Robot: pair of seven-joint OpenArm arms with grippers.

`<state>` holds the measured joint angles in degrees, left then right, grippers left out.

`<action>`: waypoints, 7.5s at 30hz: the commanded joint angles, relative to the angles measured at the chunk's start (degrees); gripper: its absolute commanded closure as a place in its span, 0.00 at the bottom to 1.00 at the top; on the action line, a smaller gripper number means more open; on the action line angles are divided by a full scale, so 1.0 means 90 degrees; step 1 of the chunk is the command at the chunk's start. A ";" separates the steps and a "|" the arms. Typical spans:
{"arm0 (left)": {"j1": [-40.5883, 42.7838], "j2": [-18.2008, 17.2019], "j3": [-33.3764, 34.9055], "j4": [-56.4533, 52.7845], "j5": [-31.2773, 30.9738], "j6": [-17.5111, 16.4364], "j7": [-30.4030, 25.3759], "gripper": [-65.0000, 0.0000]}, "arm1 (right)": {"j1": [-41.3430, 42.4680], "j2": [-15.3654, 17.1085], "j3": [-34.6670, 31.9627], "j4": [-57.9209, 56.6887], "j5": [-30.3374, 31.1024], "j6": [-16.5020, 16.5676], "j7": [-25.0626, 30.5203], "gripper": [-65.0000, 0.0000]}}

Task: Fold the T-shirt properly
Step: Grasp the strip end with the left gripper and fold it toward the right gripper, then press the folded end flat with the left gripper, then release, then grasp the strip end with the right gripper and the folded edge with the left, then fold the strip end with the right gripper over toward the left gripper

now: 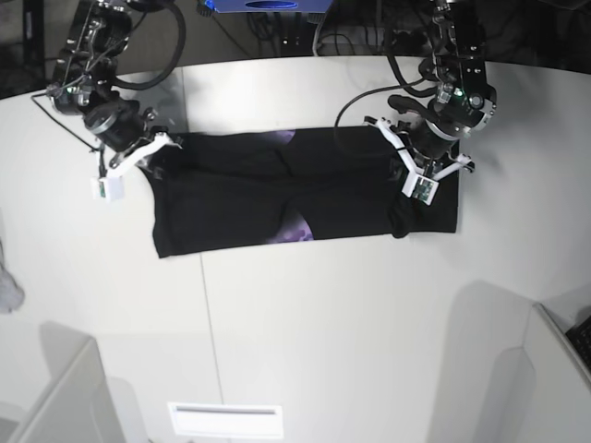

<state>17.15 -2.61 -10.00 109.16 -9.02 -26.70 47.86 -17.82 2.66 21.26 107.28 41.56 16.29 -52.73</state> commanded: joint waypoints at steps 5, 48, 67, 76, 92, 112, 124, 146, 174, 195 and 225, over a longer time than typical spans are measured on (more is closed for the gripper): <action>-0.0113 0.0012 0.0100 0.0105 -0.0068 0.0031 -0.0116 1.00 | 0.0032 0.0052 0.0007 0.0099 0.0085 0.0041 0.0110 1.00; -0.0494 0.0461 0.0491 -0.0325 -0.0078 0.0354 -0.0106 1.00 | 0.0032 0.0130 -0.0013 -0.0038 0.0095 0.0041 0.0110 1.00; -0.0494 0.0451 0.0491 -0.0325 -0.0078 0.0354 -0.0116 0.92 | 0.0042 0.0130 -0.0013 -0.0135 0.0124 0.0041 0.0110 1.00; -0.0494 0.0461 0.0501 -0.0325 -0.0087 0.0354 -0.0116 0.38 | 0.0042 0.0130 -0.0003 -0.0135 0.0124 0.0041 0.0110 1.00; -0.0630 0.0432 0.1653 -0.0139 -0.0087 0.0354 -0.0116 0.31 | 0.0051 0.0140 0.0007 -0.0135 0.0124 0.0041 0.0110 1.00; 0.0034 -0.0867 -0.3700 -0.1077 -0.1191 0.0324 -0.0184 1.00 | 0.1888 0.0335 0.1023 -0.1503 0.0105 0.0011 -0.1277 0.22; 0.0053 -0.1356 -0.3983 -0.2054 -0.2529 0.0324 -0.0194 1.00 | 0.2484 0.0843 0.0818 -0.3564 0.0095 0.0041 -0.0788 0.27; 0.0044 -0.1473 -0.2567 -0.2103 -0.2529 0.0334 -0.0858 1.00 | 0.2171 0.0804 -0.0931 -0.3730 0.0095 0.0031 -0.0603 0.61; -0.0640 -0.1522 -0.0506 -0.2972 -0.1875 0.0354 -0.1171 1.00 | 0.2122 0.0931 -0.2542 -0.1278 0.0124 -0.1483 -0.0437 1.00; -0.0474 -0.1522 -0.0496 -0.2366 -0.1826 0.0354 -0.1161 1.00 | 0.1985 -0.0212 -0.3871 -0.0057 0.0134 -0.2235 -0.0437 1.00; -0.1529 -0.1131 0.0530 -0.2444 -0.1826 0.0871 -0.0487 1.00 | 0.2327 -0.0603 -0.4301 -0.0077 0.0085 -0.2441 0.0140 1.00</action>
<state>4.10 -12.34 -5.06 86.04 -24.93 -18.61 44.10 1.93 -2.22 -17.37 105.65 41.45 -5.91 -52.88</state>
